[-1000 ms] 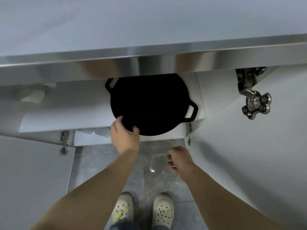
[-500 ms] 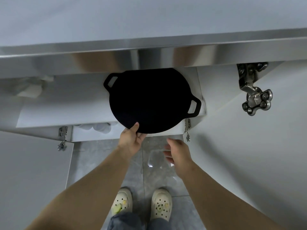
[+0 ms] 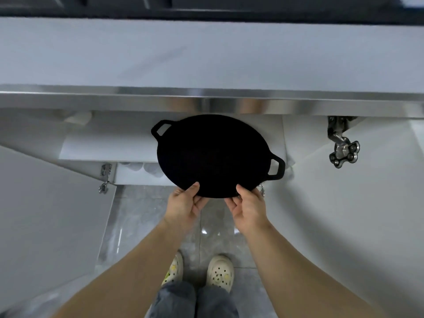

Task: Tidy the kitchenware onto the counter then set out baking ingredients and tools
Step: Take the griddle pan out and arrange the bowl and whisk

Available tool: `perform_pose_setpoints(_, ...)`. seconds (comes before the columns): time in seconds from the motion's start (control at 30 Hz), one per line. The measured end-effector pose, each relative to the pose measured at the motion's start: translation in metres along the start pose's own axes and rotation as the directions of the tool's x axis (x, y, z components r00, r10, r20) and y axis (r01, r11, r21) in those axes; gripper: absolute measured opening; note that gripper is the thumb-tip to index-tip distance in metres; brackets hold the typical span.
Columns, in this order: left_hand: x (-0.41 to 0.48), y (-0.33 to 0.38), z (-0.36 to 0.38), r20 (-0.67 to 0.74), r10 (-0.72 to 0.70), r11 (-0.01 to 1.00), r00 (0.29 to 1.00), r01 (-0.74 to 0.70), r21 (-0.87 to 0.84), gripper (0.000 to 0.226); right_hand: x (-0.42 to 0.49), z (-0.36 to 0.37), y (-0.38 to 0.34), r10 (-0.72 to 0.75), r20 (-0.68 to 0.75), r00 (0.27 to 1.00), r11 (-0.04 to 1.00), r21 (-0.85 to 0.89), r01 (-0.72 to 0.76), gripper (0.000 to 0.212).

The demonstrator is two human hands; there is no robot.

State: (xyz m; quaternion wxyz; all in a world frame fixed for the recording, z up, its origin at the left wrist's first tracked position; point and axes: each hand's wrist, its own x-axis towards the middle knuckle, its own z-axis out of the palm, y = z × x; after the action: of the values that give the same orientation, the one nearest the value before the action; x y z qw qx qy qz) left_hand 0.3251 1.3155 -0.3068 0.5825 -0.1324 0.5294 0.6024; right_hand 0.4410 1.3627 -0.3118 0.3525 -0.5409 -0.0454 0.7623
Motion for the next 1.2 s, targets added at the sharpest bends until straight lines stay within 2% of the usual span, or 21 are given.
perform_pose_setpoints(0.23,-0.068,0.020,-0.014,-0.094,-0.014,0.999,0.995,0.010,-0.037,0.027,-0.065,0.024,0.003,-0.011,0.006,1.000,0.995,-0.098,0.012,0.029)
perform_pose_setpoints(0.5,-0.149,0.056,-0.060,-0.132,-0.032,0.998,0.991,0.039,0.050,0.031,-0.158,0.051,0.049,-0.064,-0.013,0.998,0.979,-0.194,0.061,0.033)
perform_pose_setpoints(0.67,-0.210,0.073,-0.109,-0.117,-0.033,0.999,0.993,0.036,0.024,0.036,-0.230,0.060,0.096,-0.058,-0.025,0.998,0.987,-0.149,0.053,0.038)
perform_pose_setpoints(0.87,-0.278,0.093,-0.143,-0.087,-0.006,1.000,0.996,0.004,-0.025,0.038,-0.295,0.071,0.128,-0.099,-0.009,0.995,0.986,-0.137,0.097,0.034)
perform_pose_setpoints(1.03,-0.322,0.106,-0.159,-0.037,0.046,0.998,0.998,-0.048,-0.039,0.038,-0.343,0.078,0.135,-0.145,0.098,0.985,0.976,-0.151,0.159,0.030)
perform_pose_setpoints(1.2,-0.359,0.117,-0.164,0.033,0.157,0.987,0.987,-0.156,-0.024,0.037,-0.377,0.083,0.126,-0.205,0.236,0.950,0.958,-0.153,0.244,0.026)
